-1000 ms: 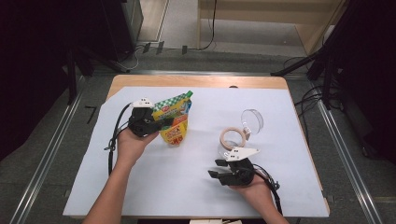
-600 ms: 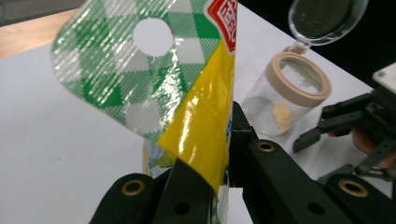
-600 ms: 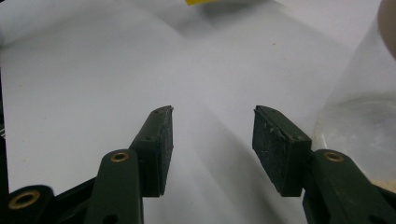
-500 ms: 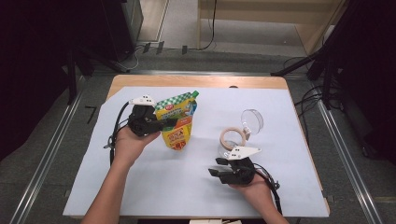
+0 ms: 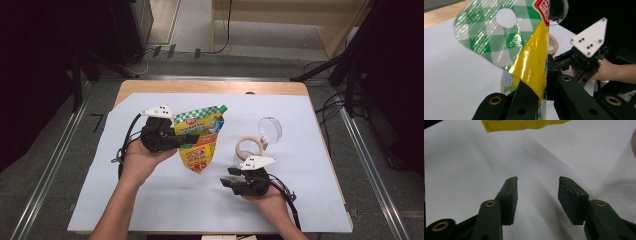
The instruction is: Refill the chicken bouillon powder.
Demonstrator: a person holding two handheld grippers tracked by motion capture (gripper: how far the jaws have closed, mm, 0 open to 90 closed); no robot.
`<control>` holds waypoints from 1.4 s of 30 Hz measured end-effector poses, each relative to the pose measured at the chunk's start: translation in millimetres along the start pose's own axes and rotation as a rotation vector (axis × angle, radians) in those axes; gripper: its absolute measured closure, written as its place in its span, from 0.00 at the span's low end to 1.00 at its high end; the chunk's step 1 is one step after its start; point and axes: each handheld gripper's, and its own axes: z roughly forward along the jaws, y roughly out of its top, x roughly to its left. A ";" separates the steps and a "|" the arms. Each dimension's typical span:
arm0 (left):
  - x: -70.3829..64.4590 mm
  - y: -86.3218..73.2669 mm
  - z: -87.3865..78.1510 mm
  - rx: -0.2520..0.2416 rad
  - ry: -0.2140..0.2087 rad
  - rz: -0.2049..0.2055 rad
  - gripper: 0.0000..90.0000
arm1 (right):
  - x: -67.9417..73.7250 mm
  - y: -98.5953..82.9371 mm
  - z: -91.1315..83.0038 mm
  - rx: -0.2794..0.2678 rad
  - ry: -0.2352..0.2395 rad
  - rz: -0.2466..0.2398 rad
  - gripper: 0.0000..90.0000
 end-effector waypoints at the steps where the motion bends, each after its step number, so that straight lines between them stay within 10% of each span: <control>1: -2.5 0.7 -0.3 0.000 -0.004 0.000 1.00 | -0.1 0.5 0.8 -0.002 0.002 0.006 0.59; 19: -46.8 10.0 14.3 0.031 -0.185 0.034 1.00 | -2.0 5.8 8.3 -0.050 -0.051 -0.001 0.74; 33: -39.8 7.4 14.2 -0.006 -0.111 -0.022 1.00 | 32.0 10.5 8.5 -0.067 -0.077 -0.258 0.79; 42: -38.4 5.3 22.2 -0.017 -0.064 -0.032 0.96 | 41.4 10.3 11.3 -0.044 -0.031 -0.246 0.80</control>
